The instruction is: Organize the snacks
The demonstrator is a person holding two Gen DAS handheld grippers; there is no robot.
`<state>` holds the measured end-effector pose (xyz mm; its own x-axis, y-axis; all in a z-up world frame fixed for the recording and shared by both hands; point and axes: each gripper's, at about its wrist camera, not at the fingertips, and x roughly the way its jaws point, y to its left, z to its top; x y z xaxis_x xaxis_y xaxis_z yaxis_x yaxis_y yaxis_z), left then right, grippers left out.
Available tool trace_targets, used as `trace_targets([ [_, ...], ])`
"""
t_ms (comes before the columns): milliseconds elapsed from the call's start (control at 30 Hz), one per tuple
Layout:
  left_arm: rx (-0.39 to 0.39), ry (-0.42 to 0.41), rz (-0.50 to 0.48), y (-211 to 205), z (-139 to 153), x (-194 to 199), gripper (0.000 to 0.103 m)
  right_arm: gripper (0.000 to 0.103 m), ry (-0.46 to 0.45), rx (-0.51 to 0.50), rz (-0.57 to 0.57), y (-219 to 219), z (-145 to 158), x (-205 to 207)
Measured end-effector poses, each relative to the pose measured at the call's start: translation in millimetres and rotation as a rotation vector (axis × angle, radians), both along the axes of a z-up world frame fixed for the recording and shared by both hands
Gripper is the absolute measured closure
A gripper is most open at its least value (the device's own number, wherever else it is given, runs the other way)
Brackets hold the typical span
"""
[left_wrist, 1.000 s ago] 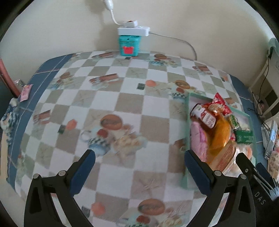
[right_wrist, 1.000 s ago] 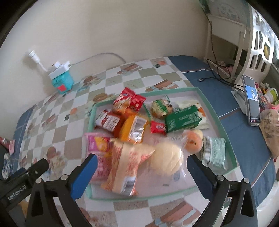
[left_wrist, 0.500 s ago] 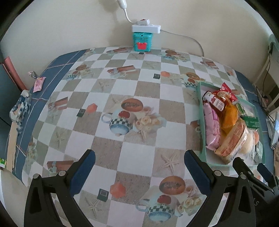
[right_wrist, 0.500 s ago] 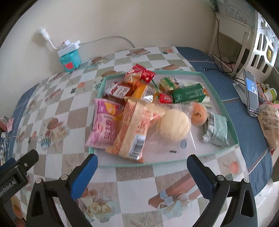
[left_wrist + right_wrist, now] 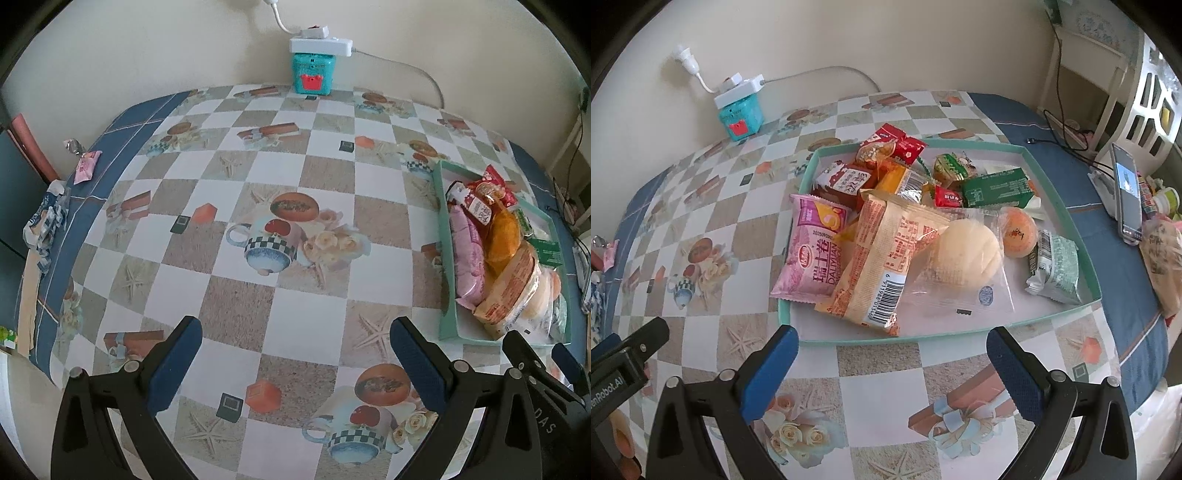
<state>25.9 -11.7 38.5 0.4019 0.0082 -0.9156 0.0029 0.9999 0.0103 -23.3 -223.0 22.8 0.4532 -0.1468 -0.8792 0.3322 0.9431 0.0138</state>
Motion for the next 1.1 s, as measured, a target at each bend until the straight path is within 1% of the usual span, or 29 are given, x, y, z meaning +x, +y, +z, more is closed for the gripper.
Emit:
trace_targets([
  [233,0.018,0.023,0.010,3.5,-6.9,4.2,0.002,0.000,-0.003,-0.012,-0.006,-2.3,0.6,1.4],
  [367,0.020,0.025,0.009,3.4,-6.9,5.3,0.002,0.000,-0.003,-0.017,-0.006,-2.1,0.5,2.5],
  [500,0.042,0.025,-0.002,0.1,-6.8,5.9,0.001,0.000,-0.005,-0.023,-0.012,-3.0,1.1,3.1],
  [1100,0.055,0.033,-0.013,-1.8,-8.5,6.0,0.001,0.000,0.012,-0.035,-0.016,-3.9,-3.0,5.0],
])
